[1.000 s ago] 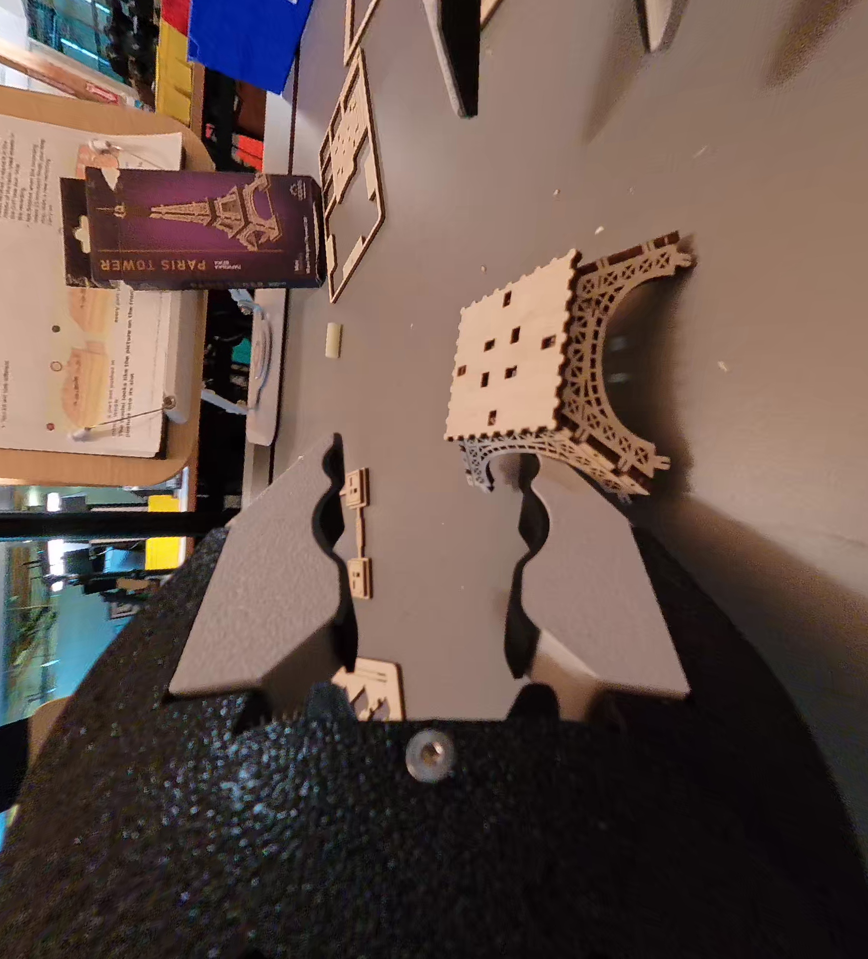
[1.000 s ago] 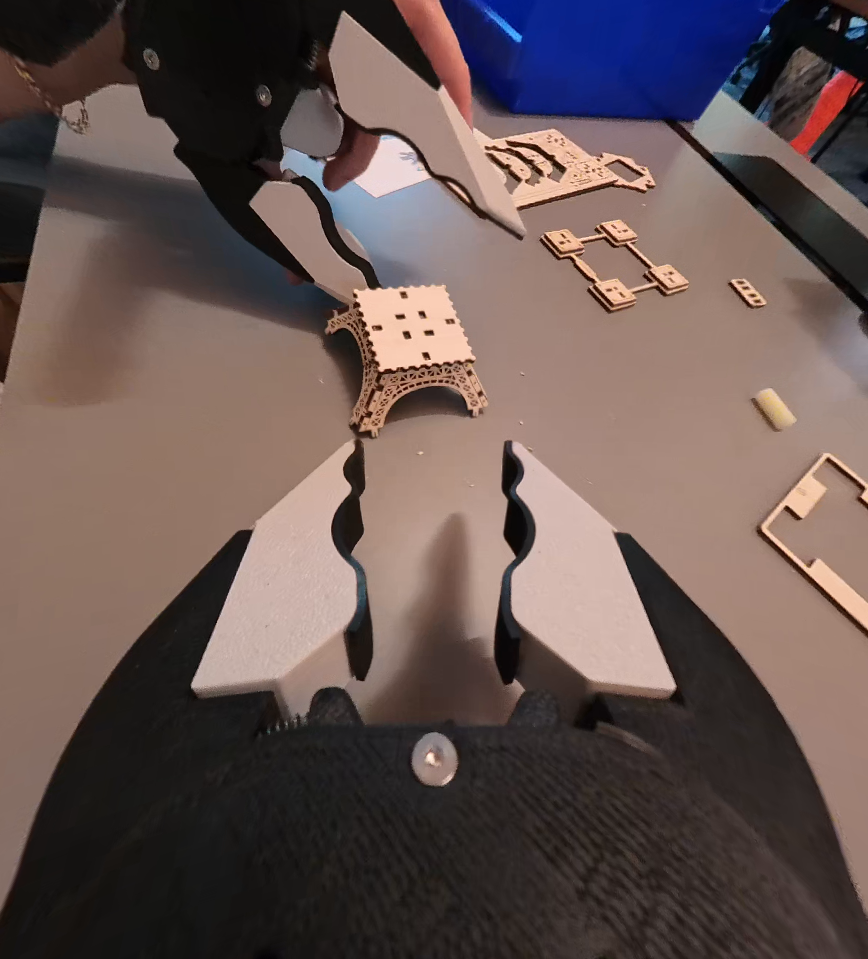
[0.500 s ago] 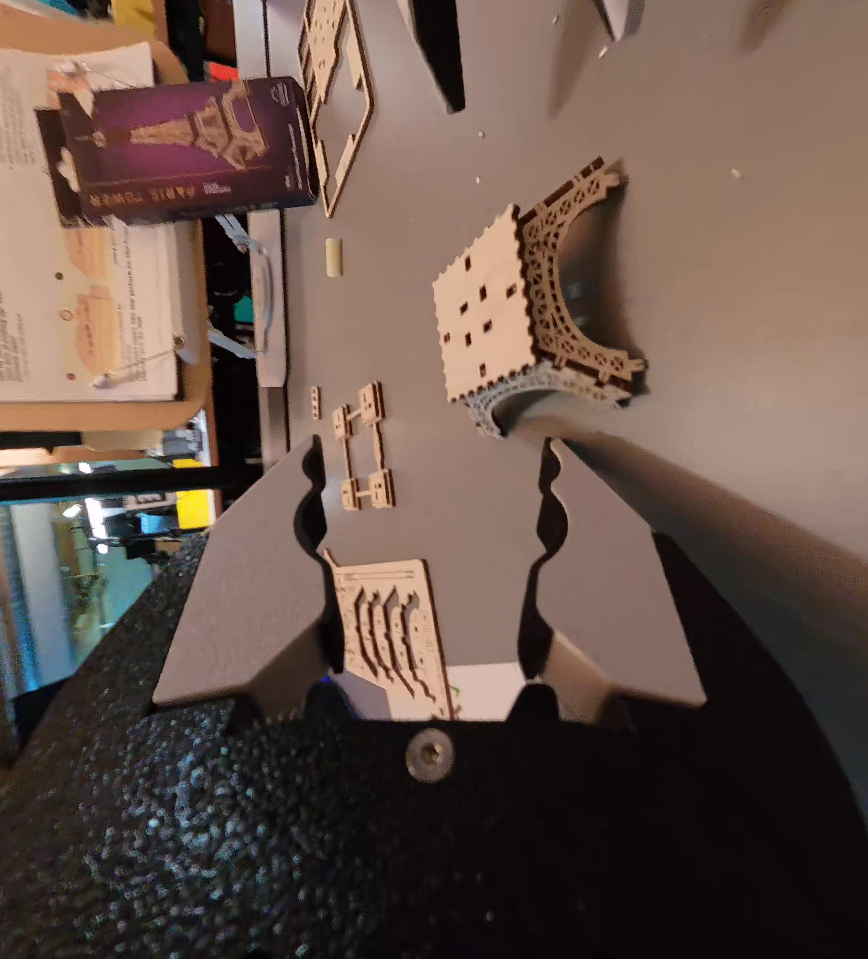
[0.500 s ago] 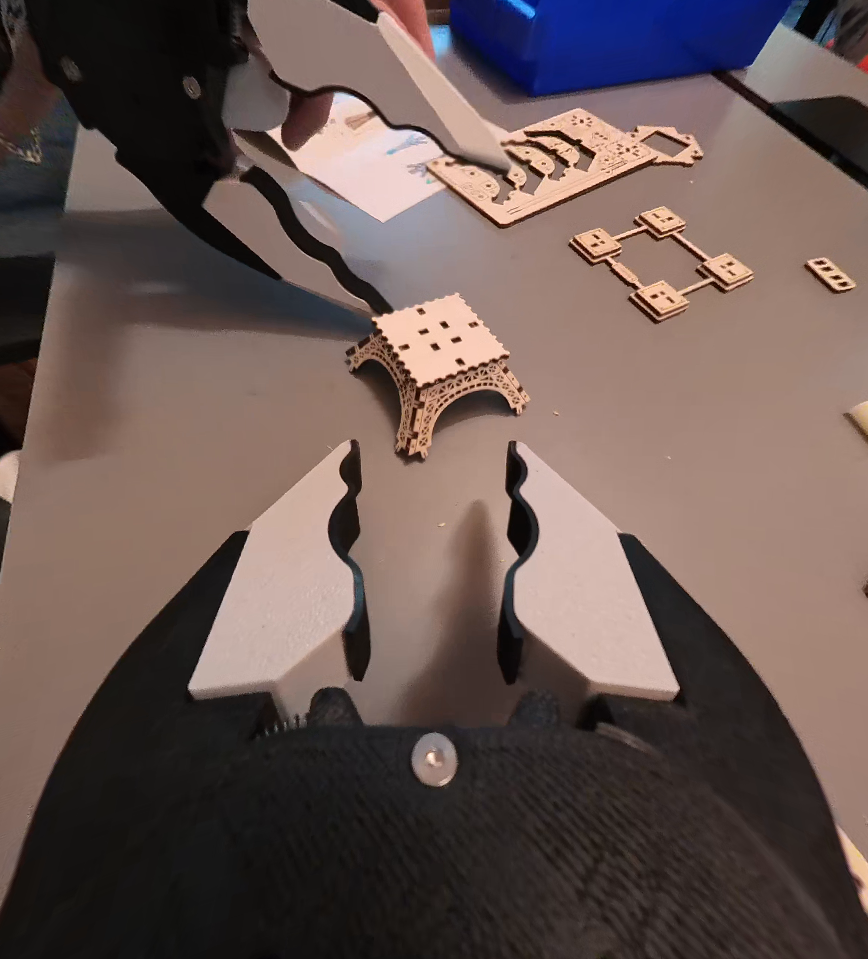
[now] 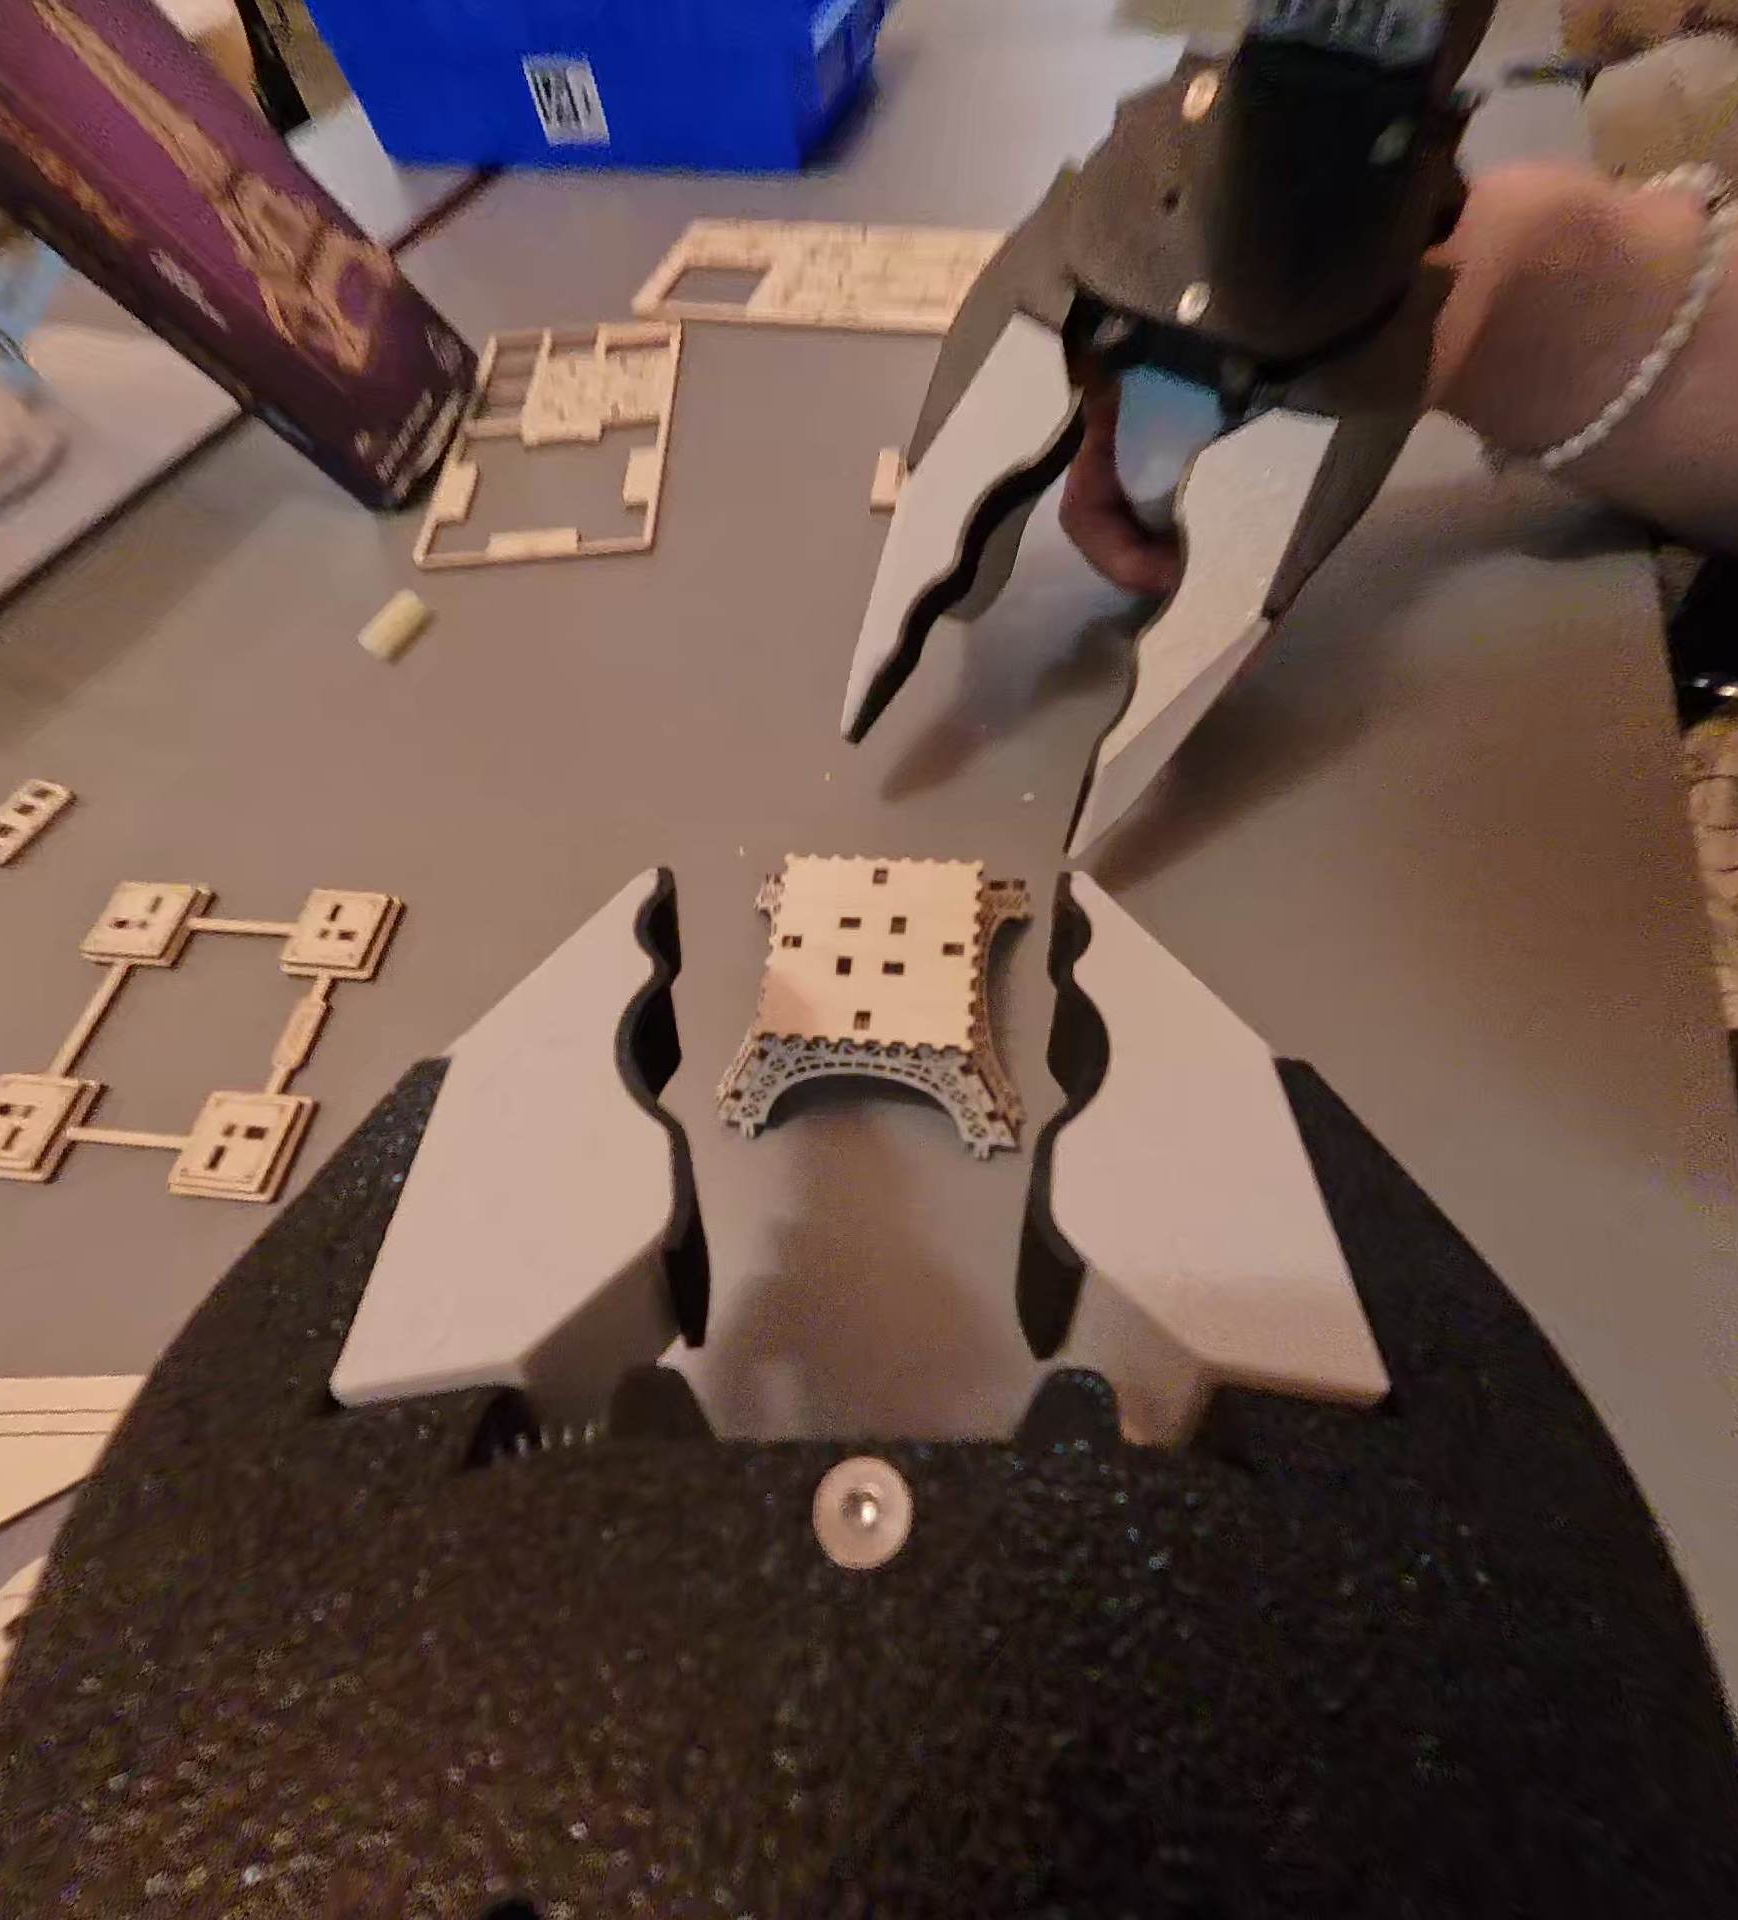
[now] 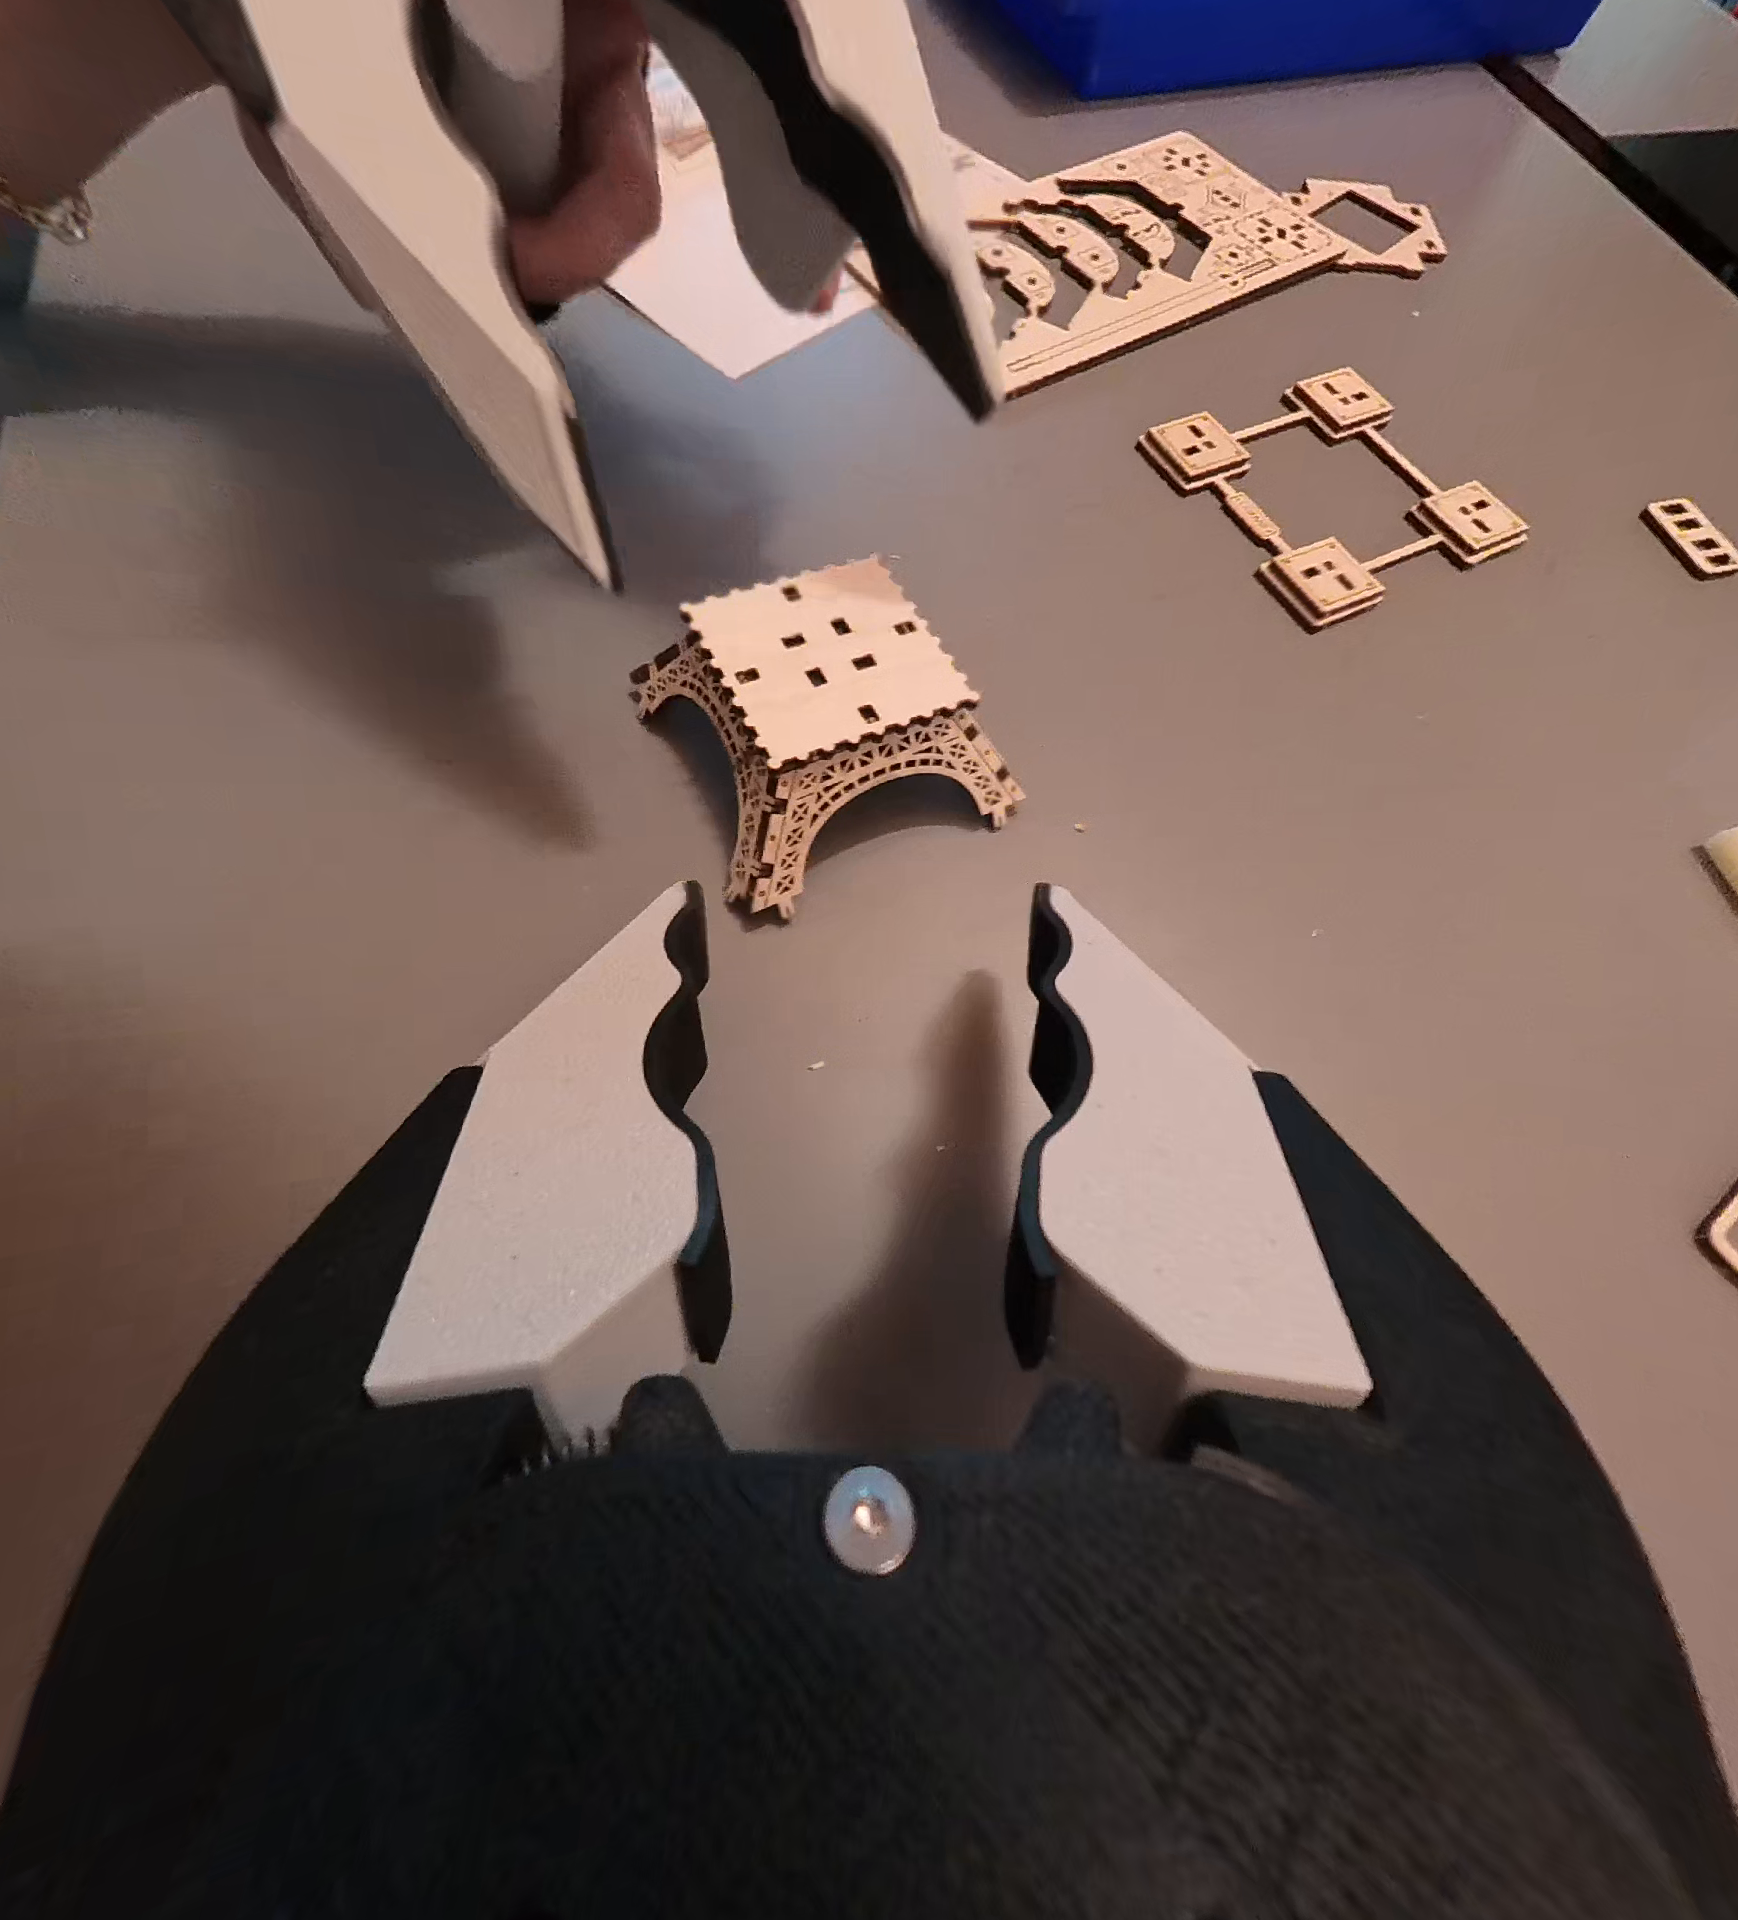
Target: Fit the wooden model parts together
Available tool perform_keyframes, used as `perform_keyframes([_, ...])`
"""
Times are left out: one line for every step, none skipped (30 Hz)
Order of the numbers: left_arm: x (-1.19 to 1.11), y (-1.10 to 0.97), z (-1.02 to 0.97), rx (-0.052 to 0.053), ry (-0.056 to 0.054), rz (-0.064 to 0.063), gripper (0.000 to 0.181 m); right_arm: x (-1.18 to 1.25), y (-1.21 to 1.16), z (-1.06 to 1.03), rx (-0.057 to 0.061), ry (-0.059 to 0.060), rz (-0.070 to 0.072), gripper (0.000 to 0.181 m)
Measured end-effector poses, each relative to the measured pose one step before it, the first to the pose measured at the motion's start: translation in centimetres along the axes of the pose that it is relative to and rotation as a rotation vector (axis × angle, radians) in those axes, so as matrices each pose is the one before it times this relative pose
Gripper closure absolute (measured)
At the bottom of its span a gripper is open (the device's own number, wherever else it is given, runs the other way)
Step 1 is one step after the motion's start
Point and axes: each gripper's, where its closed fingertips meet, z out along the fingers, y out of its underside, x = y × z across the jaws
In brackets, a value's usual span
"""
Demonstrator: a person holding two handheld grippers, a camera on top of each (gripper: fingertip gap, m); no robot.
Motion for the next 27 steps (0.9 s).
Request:
perform_keyframes([-0.101,0.616,0.530,-0.0294,0.0096,-0.0088,0.113,0.139,0.082,0.118,-0.0074,0.0009,-0.0037,0.121])
perform_keyframes([0.086,0.448,0.423,-0.0180,0.0182,-0.0069,0.117,0.070,0.179,0.127,-0.0136,-0.0027,-0.0042,0.120])
perform_keyframes([0.182,0.235,0.330,-0.0061,0.0211,-0.0101,0.117,0.063,0.238,0.141,-0.0167,-0.0004,-0.0062,0.120])
perform_keyframes([0.177,0.073,0.241,0.0023,0.0197,-0.0140,0.118,0.059,0.260,0.128,-0.0178,0.0023,-0.0074,0.120])
perform_keyframes([-0.077,0.091,0.164,0.0002,0.0047,-0.0171,0.119,-0.007,0.292,0.149,-0.0201,-0.0002,-0.0105,0.121])
perform_keyframes([-0.258,0.212,0.097,-0.0073,-0.0062,-0.0133,0.122,-0.077,0.331,0.175,-0.0228,-0.0023,-0.0135,0.121])
perform_keyframes([-0.055,0.187,0.062,-0.0037,0.0068,-0.0057,0.125,-0.084,0.255,0.183,-0.0188,-0.0010,-0.0126,0.121])
perform_keyframes([0.123,0.064,0.003,0.0046,0.0156,-0.0014,0.133,-0.037,-0.093,-0.006,0.0045,0.0001,-0.0039,0.122])
perform_keyframes([-0.045,0.033,-0.014,0.0051,0.0034,-0.0034,0.138,0.007,0.002,0.007,-0.0004,-0.0008,0.0017,0.121])
perform_keyframes([-0.007,0.061,-0.011,0.0009,0.0049,-0.0024,0.140,0.018,0.018,0.011,-0.0016,-0.0037,0.0057,0.121])
perform_keyframes([0.019,0.028,-0.027,0.0020,0.0051,0.0003,0.143,-0.001,0.025,0.016,-0.0016,-0.0043,0.0056,0.121])
perform_keyframes([-0.026,0.021,-0.001,0.0001,0.0009,0.0026,0.145,-0.011,0.017,0.024,-0.0015,-0.0054,0.0049,0.122])
perform_keyframes([0.001,0.016,0.013,-0.0011,0.0012,0.0036,0.144,-0.007,0.009,0.016,-0.0016,-0.0050,0.0054,0.122])
perform_keyframes([0.058,-0.004,0.035,-0.0015,0.0043,0.0045,0.143,0.009,0.028,0.028,-0.0018,-0.0047,0.0061,0.122])
perform_keyframes([0.112,-0.012,0.019,-0.0008,0.0077,0.0055,0.139,0.010,0.010,0.015,-0.0016,-0.0041,0.0061,0.121])
perform_keyframes([0.036,-0.031,0.044,-0.0006,0.0020,0.0005,0.129,-0.006,0.024,0.013,-0.0017,-0.0053,0.0059,0.121])
perform_keyframes([-0.082,-0.064,0.043,0.0011,-0.0048,-0.0033,0.120,-0.004,0.026,0.026,-0.0018,-0.0057,0.0062,0.121])
perform_keyframes([0.006,-0.082,0.036,0.0038,0.0001,-0.0004,0.118,0.011,0.017,0.019,-0.0018,-0.0046,0.0062,0.121])
perform_keyframes([0.058,-0.066,0.025,0.0043,0.0028,0.0037,0.119,0.020,0.012,0.020,-0.0015,-0.0028,0.0058,0.121])
perform_keyframes([0.004,0.034,0.048,-0.0011,-0.0015,0.0070,0.124,0.004,0.012,0.015,-0.0011,-0.0033,0.0041,0.121])
perform_keyframes([-0.031,0.095,0.069,-0.0052,-0.0031,0.0067,0.126,-0.010,0.010,0.015,-0.0010,-0.0032,0.0035,0.121])
perform_keyframes([0.057,0.138,0.094,-0.0067,0.0031,0.0014,0.127,-0.003,0.008,0.016,-0.0009,-0.0030,0.0031,0.121])
perform_keyframes([0.031,0.230,0.101,-0.0137,0.0039,-0.0042,0.128,0.000,0.009,0.015,-0.0010,-0.0033,0.0033,0.121])
perform_keyframes([-0.061,0.271,0.105,-0.0185,-0.0030,-0.0017,0.130,0.000,0.011,0.014,-0.0011,-0.0031,0.0039,0.121])
perform_keyframes([0.048,0.192,0.085,-0.0132,0.0009,0.0066,0.133,0.005,0.006,0.016,-0.0008,-0.0027,0.0037,0.121])
perform_keyframes([0.050,0.011,0.046,-0.0024,-0.0008,0.0104,0.133,0.008,-0.003,0.002,0.0002,-0.0003,0.0011,0.121])
perform_keyframes([0.028,-0.013,0.044,-0.0013,-0.0013,0.0076,0.133,0.001,0.002,-0.001,-0.0002,0.0001,0.0000,0.121])
